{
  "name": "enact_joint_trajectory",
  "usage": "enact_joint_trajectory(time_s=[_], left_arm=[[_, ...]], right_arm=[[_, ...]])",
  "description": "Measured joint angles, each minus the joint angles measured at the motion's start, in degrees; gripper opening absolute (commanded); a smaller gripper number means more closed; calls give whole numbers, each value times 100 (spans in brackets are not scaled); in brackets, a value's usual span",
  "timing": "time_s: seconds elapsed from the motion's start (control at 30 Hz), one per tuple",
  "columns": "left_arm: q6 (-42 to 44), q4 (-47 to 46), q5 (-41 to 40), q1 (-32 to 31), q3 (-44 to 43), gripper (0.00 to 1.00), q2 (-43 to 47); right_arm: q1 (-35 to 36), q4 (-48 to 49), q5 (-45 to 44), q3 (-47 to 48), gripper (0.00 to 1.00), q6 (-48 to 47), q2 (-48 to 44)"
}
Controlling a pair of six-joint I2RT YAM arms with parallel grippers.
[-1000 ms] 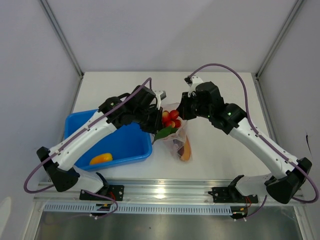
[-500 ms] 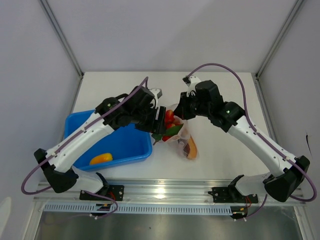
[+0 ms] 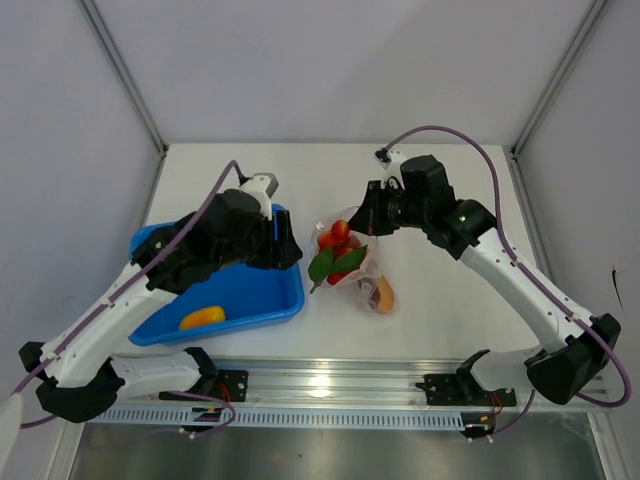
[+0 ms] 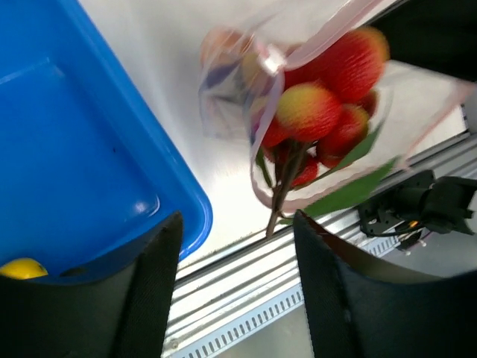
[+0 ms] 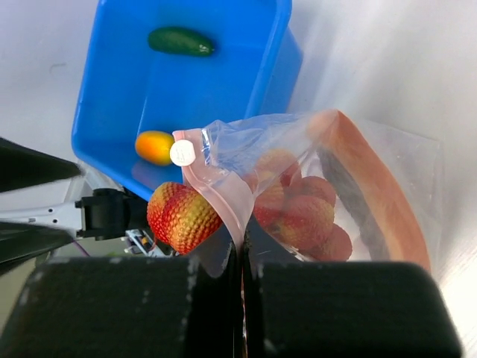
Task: Place the food in the zip-top bag and seal the zipper
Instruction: Place the fake fruit in the zipper food storage bag.
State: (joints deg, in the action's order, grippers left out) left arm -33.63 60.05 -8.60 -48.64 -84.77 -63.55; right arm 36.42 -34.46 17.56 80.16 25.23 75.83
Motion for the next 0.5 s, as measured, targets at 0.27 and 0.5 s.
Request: enact_joint_trajectory(time_s=[0.27,0.5], left_arm=[[-109,-448,382,0,1226,50,20],[-149,-1025,614,0,1270,51,-164]], right_arm=[[-203,4,428,-2,0,295,-87],[-210,4,597,-2,0,374,-129]])
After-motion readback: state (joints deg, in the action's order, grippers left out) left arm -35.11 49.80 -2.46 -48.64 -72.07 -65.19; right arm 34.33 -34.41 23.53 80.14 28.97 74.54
